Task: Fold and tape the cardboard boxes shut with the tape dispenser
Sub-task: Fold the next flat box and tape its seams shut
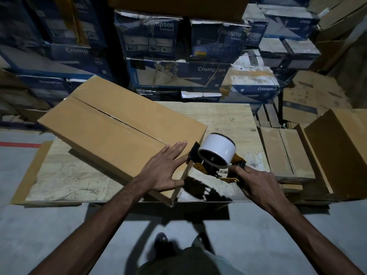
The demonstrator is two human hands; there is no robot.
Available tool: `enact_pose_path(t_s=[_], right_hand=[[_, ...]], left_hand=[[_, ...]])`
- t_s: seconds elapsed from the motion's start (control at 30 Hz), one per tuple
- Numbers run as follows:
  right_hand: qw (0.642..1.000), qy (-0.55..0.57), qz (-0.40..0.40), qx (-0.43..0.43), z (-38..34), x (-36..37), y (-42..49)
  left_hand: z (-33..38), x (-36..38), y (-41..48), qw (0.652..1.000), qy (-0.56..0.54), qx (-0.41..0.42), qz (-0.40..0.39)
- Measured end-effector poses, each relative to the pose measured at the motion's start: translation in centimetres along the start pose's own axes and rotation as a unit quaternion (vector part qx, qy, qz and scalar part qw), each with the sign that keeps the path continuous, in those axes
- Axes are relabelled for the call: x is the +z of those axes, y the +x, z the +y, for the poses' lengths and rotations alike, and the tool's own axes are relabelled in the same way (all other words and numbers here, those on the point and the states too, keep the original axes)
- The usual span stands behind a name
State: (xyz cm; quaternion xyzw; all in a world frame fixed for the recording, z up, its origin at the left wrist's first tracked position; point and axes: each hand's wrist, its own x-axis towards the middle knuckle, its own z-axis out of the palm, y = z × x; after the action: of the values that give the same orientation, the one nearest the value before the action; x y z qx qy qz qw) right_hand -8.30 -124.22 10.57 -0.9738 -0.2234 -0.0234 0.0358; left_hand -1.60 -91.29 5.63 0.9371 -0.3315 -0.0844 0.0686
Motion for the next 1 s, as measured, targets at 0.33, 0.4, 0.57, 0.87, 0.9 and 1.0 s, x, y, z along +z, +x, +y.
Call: enact_pose_path(t_s=[0.33, 0.4, 0.57, 0.87, 0.9, 1.0], right_hand=[[1.0, 0.016, 0.003, 0.012, 1.6, 2.0, -3.0], [0.999, 0.032, -0.008, 0.018, 1.3, 3.7, -2.6], [0.997, 0.06, -0.039, 0.023, 0.6, 7.6, -0.9], [0.995, 0.094, -0.03, 0.005, 0.3, 11.3, 0.7], [0.995, 0.096, -0.025, 0.005, 0.6, 11.5, 0.8], [0.992, 0.126, -0.016, 0.015, 0.2, 12.0, 0.5]], left_hand=[[-0.2, 0.5, 0.2, 1.0, 0.018, -0.012, -0.007], [-0.1, 0.5, 0.2, 1.0, 0.017, -0.011, -0.006], [-0.1, 0.4, 0.2, 1.0, 0.009, -0.01, -0.001], [0.4, 0.6, 0.4, 1.0, -0.002, -0.021, 0.0], [0.5, 0.7, 0.4, 1.0, -0.001, -0.023, 0.002], [0.5, 1.0, 0.4, 1.0, 0.006, -0.022, 0.001]])
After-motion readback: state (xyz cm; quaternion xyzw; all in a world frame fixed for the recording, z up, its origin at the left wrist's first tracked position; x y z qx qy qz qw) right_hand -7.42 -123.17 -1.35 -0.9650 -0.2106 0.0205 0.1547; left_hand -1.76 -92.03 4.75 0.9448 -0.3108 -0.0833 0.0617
